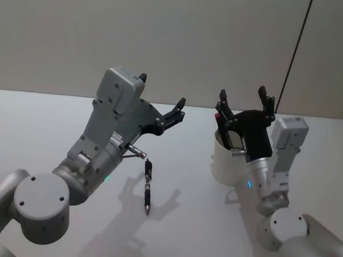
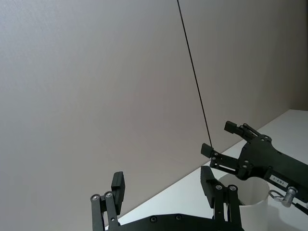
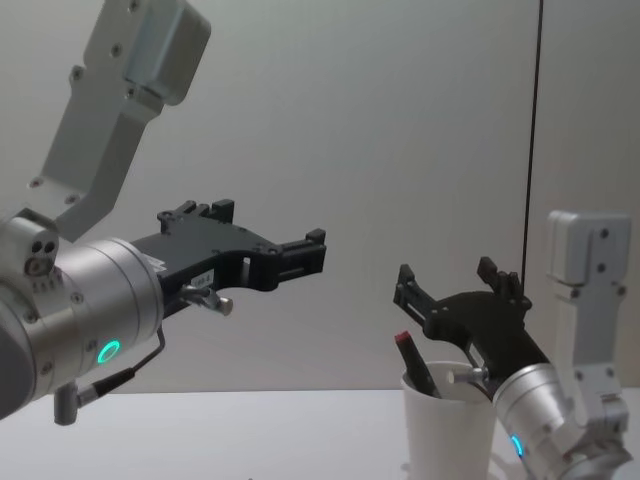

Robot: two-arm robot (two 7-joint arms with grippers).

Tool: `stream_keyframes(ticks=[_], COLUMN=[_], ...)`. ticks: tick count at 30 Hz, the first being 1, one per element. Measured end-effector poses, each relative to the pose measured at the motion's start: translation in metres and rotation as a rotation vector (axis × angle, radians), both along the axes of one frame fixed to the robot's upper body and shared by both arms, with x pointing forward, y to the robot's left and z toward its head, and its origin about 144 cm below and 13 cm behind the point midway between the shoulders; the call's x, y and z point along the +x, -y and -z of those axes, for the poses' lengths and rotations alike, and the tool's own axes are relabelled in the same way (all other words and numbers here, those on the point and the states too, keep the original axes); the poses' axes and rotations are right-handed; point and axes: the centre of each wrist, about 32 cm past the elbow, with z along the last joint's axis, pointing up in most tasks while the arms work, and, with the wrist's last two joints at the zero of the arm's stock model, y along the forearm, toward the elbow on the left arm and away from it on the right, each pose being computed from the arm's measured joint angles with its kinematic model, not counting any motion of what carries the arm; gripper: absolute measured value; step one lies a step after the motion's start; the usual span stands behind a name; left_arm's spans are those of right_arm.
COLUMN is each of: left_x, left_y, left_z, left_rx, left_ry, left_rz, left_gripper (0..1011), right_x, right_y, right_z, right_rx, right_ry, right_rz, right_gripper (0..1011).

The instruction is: Place the pen into the pen holder.

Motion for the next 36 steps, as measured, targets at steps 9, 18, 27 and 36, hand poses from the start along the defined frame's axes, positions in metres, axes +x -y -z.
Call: stream_keyframes(ticks=[9, 18, 27, 36], left_x=[0.000, 0.000, 0.000, 0.000], left_y=[0.000, 0.000, 0.000, 0.000], left_z=[0.000, 0.000, 0.000, 0.000], left_rx=[0.000, 0.000, 0.000, 0.000], left_ry=[0.000, 0.000, 0.000, 0.000], left_rz=[0.000, 0.000, 0.000, 0.000], left_gripper=[1003, 1003, 1003, 1003], right_x=[-0.012, -0.029, -0.046, -0.067], right_y=[0.012, 0.034, 0.059, 0.084], right_z=[-0.016, -0.042, -0.069, -0.090], right_rx=[0.008, 0.025, 0.022, -0.029], right_ry=[-0.057, -0.178, -0.271, -0.355], right_rz=[-0.012, -0.005, 0.020, 0.062], right_gripper=[1002, 1001, 1001, 1002])
